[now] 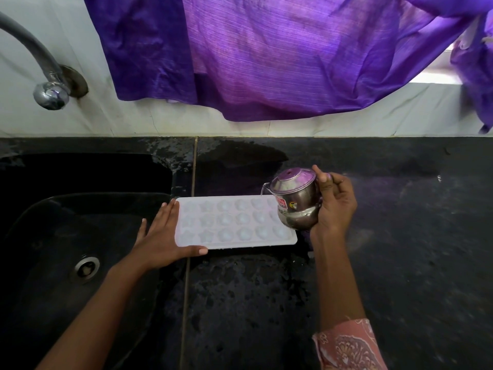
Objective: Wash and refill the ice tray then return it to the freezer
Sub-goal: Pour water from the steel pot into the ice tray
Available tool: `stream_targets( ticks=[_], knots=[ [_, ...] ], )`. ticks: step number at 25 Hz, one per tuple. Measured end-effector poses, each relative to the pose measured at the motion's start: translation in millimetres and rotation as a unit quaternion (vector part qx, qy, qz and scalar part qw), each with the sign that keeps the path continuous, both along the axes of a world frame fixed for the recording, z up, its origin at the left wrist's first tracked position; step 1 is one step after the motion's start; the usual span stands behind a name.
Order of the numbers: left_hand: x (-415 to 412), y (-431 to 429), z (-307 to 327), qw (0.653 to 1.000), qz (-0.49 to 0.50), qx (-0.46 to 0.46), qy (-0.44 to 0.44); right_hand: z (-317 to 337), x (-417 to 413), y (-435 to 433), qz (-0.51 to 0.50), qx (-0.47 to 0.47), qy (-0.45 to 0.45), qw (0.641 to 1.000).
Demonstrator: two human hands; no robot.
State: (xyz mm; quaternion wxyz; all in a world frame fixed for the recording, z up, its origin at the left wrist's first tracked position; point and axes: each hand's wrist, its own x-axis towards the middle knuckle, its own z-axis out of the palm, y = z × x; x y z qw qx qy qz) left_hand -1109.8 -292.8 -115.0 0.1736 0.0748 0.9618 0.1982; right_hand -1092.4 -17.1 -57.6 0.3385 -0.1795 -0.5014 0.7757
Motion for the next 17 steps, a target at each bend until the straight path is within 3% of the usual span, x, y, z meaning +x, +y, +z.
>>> stream_targets(
  ticks=[17],
  knots=[
    [1.3, 0.0, 1.1, 1.0, -0.001, 0.011, -0.001, 4.0, 1.0, -4.6, -0.001, 0.015, -0.007, 1.0]
  ],
)
